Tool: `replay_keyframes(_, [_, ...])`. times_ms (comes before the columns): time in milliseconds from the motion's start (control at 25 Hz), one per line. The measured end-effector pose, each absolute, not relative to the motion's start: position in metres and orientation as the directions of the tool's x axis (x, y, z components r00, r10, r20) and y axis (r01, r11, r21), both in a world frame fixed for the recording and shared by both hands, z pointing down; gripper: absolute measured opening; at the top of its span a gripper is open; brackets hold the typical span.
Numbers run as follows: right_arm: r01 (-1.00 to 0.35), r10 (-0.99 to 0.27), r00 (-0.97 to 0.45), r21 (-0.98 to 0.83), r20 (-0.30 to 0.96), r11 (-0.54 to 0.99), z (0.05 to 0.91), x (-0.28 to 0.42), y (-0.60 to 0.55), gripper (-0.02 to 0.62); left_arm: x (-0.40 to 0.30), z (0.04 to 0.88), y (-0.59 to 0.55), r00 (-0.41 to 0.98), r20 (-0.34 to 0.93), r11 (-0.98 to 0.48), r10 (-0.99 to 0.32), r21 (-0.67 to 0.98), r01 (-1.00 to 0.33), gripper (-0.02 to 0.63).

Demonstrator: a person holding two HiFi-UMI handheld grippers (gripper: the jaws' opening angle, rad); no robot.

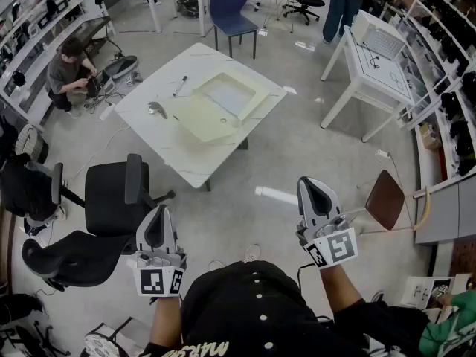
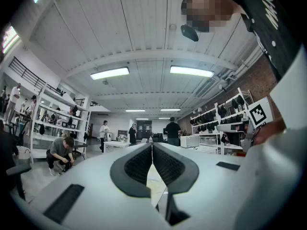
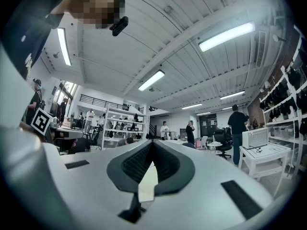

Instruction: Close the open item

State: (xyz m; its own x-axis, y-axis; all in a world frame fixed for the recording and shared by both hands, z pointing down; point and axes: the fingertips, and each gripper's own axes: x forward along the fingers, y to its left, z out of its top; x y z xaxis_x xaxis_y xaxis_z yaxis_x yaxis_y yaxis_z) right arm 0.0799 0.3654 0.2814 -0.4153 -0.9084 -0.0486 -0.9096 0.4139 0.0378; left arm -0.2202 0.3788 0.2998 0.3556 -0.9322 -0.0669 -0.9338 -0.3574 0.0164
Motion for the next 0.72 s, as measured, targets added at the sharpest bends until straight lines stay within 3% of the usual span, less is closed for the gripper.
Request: replay_keyframes(720, [-0.91,-0.905,-0.41,-0.011,-0.115,0.414,0.276,0.11,0.359,0.028,-0.201,0.298,0.375,0.325,-0.062,-0.327,-0.944,0.024,-0.945,0.021])
